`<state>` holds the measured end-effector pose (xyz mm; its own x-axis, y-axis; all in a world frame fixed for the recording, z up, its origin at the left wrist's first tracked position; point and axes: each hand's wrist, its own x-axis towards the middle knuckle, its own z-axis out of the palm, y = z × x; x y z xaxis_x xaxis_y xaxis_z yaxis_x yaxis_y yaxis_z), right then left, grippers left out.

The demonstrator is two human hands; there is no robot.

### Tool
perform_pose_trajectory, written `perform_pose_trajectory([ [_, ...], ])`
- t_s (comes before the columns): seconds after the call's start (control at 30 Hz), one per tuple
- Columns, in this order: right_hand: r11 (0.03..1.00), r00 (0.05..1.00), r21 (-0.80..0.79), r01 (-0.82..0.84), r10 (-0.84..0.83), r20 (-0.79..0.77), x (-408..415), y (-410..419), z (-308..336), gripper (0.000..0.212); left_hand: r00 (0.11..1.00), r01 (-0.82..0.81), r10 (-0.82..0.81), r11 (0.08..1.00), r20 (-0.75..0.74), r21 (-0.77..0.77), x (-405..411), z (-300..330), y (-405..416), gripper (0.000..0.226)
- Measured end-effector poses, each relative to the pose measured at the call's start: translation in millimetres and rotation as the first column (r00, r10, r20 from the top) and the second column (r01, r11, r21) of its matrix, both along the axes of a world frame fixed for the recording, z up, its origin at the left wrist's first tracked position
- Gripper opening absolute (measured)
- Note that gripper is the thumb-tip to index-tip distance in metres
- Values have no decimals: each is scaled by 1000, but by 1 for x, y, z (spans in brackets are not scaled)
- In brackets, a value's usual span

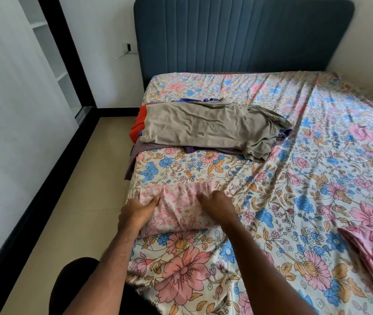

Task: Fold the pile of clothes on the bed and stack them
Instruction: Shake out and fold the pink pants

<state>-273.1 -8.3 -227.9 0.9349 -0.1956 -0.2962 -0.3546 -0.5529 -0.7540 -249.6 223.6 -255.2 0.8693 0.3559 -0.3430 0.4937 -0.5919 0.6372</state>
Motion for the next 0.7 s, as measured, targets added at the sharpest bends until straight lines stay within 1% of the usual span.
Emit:
perform_pose_trajectory([
  [0.03,999,999,45,5,-7,42,-2,0,3,37,1000,20,-21,999,-10,-43,0,2,0,69],
  [0.1,995,993,101,7,-19,117,-8,1,6,35,998,64,-64,989,6,-131,-3,10,-2,66],
  [0.17,995,984,96,4,-21,177,-13,-1,6,34,993,113,-107,983,49,-144,-5,20,-6,60],
  [0.27,998,960,56,33,-47,275,-15,-11,11,33,975,138,-109,980,192,-145,-9,42,-19,42],
  [0.33,993,939,63,100,-115,323,-17,-28,24,33,948,168,-127,978,291,-122,-11,56,-36,26],
  [0.4,983,910,46,178,-182,372,-22,-56,40,33,923,206,-147,970,356,-133,-11,67,-64,19],
  [0.47,976,894,3,219,-202,399,-29,-89,55,35,901,234,-138,953,410,-194,-14,73,-95,23],
  [0.53,963,901,-84,255,-205,383,-41,-137,70,37,894,269,-126,918,431,-291,-25,82,-141,29],
  [0.6,934,909,-189,302,-223,353,-58,-192,87,36,887,330,-134,854,442,-403,-44,89,-194,35],
  [0.7,886,906,-284,367,-272,325,-89,-270,116,31,893,395,-168,737,418,-548,-73,92,-272,48],
])
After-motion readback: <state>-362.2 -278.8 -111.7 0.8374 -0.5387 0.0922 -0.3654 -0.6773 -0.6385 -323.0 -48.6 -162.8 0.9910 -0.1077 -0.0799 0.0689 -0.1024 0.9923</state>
